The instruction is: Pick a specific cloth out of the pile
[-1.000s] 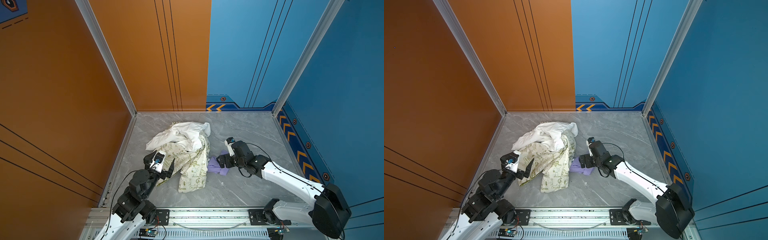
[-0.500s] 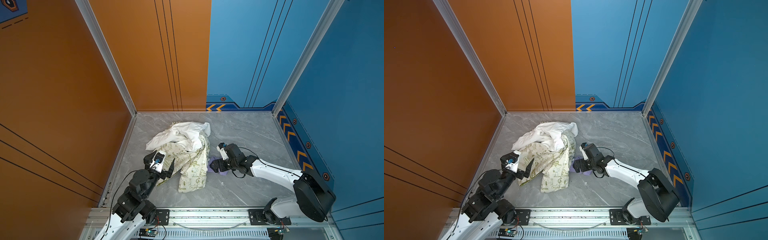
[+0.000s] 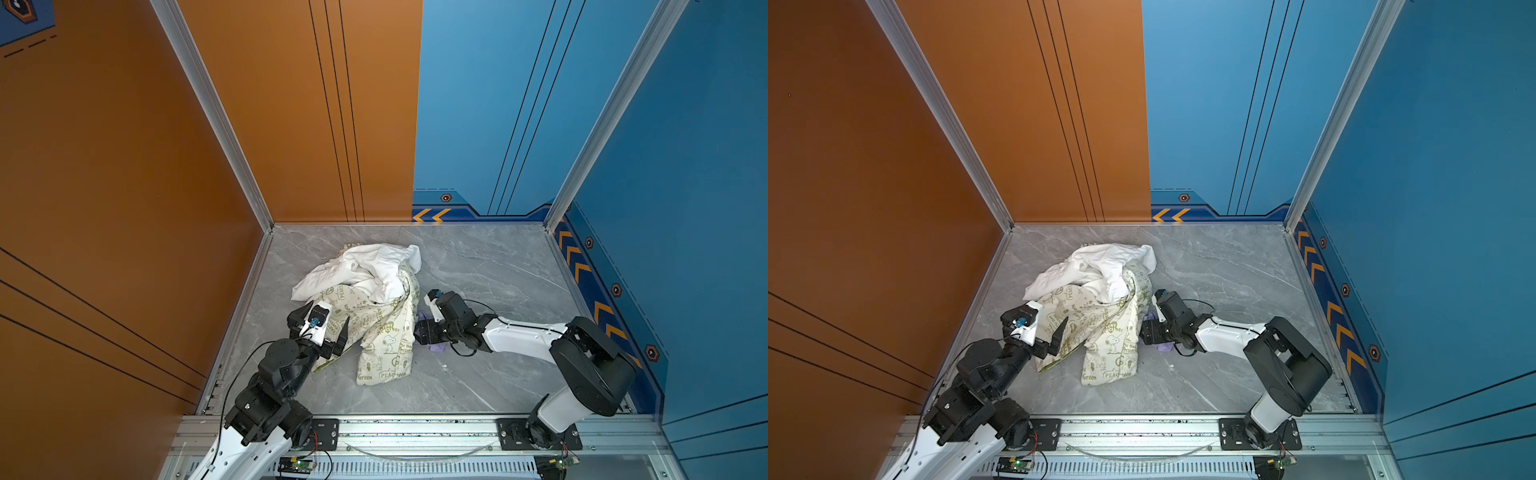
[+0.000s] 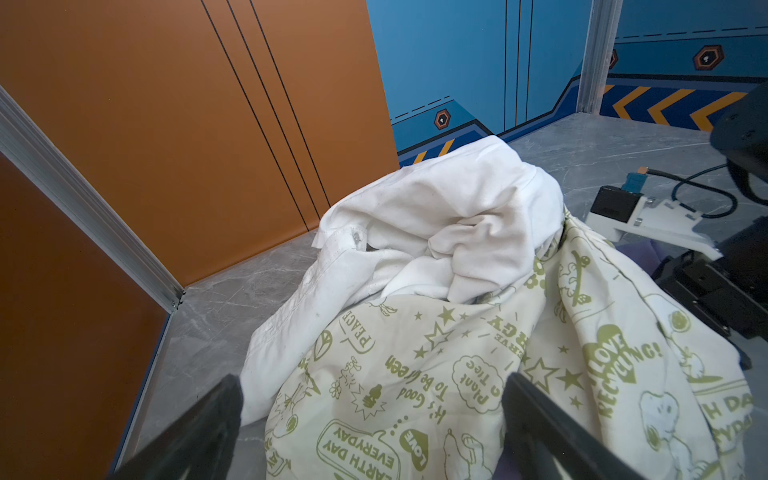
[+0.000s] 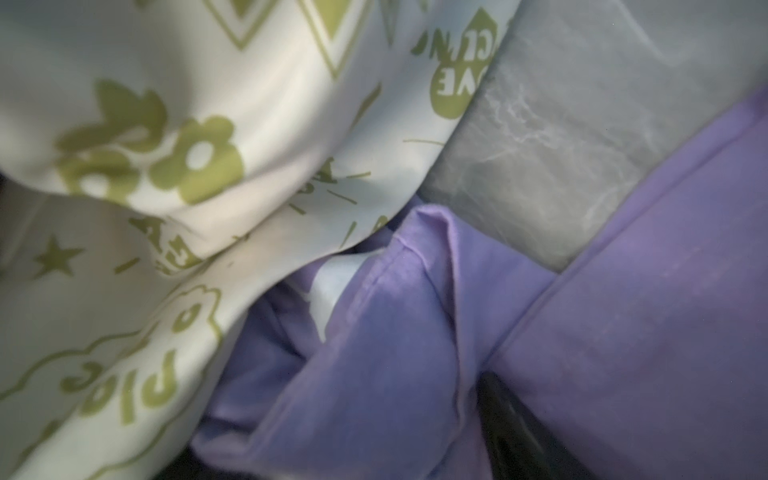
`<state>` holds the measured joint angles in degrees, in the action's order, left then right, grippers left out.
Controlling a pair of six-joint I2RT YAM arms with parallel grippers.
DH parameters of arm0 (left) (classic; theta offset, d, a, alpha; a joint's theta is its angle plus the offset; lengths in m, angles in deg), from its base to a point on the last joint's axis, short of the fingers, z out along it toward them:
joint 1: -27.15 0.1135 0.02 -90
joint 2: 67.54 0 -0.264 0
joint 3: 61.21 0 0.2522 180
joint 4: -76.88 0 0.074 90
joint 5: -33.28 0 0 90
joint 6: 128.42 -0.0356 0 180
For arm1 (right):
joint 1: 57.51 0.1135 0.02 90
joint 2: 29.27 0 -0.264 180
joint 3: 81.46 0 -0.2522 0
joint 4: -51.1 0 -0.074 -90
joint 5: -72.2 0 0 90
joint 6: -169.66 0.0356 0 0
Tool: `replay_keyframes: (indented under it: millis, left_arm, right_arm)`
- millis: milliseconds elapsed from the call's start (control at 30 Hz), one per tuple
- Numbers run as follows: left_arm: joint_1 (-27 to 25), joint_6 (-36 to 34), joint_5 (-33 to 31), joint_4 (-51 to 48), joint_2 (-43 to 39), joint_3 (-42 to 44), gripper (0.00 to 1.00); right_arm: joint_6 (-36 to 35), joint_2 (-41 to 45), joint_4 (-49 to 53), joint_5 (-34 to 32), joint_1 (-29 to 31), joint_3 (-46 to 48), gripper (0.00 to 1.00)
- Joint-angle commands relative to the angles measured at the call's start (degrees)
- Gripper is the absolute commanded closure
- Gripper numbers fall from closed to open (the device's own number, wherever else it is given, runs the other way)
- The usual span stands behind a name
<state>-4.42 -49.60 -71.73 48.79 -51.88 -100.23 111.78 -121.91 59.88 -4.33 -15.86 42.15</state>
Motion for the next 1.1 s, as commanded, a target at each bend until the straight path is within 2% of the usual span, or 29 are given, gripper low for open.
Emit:
replay_keyframes:
  millis: [0,200,267,400,600,767,933,1067]
  left_arm:
    - [-0.38,-0.82,-0.24,1.23,-0.80,0.91,0.02]
    - [-0.51,-0.91,-0.52,1.14,-1.01,0.79,0.02]
    - [-0.48,-0.91,-0.54,1.12,-1.07,0.77,0.02]
    - [-0.58,-0.95,-0.68,0.93,-1.34,0.81,0.02]
    - [-0.59,-1.04,-1.01,0.97,-1.90,0.90,0.02]
    - [-0.60,-1.26,-1.14,0.96,-2.10,0.77,0.02]
    - [-0.55,-1.21,-1.40,0.97,-2.60,0.86,0.02]
    - [-0.59,-1.30,-1.63,0.97,-3.05,0.90,0.02]
  right_arm:
    - [4.38,-2.97,-6.24,0.79,0.59,0.66,0.38]
    - [7.43,-4.30,-13.66,-0.89,0.63,-0.06,0.65]
    - [7.68,-4.30,-16.07,-1.15,0.49,-1.09,0.82]
    - [7.21,-3.91,-18.66,-2.28,0.38,-5.06,1.00]
    - [4.55,-3.55,-20.50,-3.70,0.95,-13.69,1.00]
    - [3.10,-5.74,-22.07,-1.91,2.00,-24.41,1.00]
    - [-1.84,-8.02,-16.85,-0.08,4.30,-36.44,1.00]
    - [-8.08,-7.44,-11.48,-0.92,6.31,-40.15,1.00]
